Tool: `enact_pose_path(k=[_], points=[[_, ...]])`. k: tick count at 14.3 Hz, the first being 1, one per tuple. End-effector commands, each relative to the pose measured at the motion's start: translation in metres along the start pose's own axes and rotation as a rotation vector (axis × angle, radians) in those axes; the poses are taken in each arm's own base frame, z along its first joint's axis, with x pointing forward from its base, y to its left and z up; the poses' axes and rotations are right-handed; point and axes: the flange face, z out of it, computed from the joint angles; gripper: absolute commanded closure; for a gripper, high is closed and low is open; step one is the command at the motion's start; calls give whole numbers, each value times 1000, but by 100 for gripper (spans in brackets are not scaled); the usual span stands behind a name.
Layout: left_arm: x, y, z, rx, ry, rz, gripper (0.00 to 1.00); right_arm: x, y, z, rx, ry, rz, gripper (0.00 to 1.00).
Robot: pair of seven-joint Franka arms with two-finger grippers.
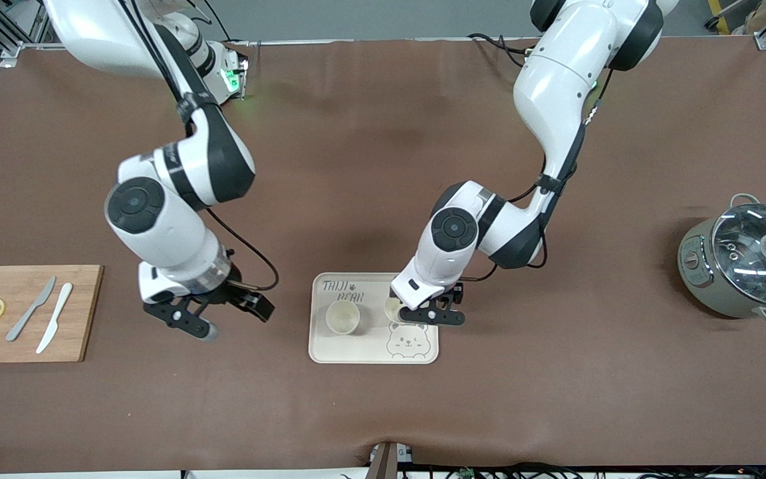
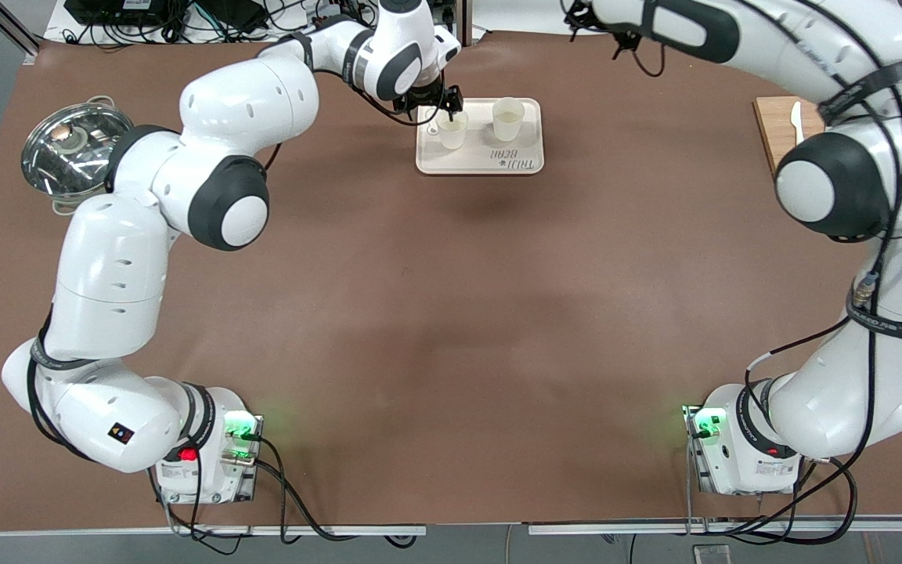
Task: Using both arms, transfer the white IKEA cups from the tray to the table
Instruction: 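Lower the left gripper over one cup while the right gripper reaches the other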
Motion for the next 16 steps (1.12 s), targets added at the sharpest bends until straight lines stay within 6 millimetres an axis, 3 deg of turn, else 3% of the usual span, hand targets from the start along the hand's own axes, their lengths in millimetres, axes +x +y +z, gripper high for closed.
enact_pose_path(k=[1,5,12,13,14,16], points=[[9,0,4,8,49,-10,0,-10,-23,30,7,3,-9,0],[12,-5,17,4,81,-12,0,-38,-39,76,-30,-34,-48,0],[9,-6,30,4,77,-13,0,-60,-55,116,-5,-20,-82,0],[2,4,29,-10,57,-70,98,-63,-57,122,-3,-17,-87,0],[1,2,32,-8,42,-159,100,-69,-61,127,1,-17,-95,0],[1,5,30,-14,49,-163,100,-76,-66,131,4,-15,-105,0]])
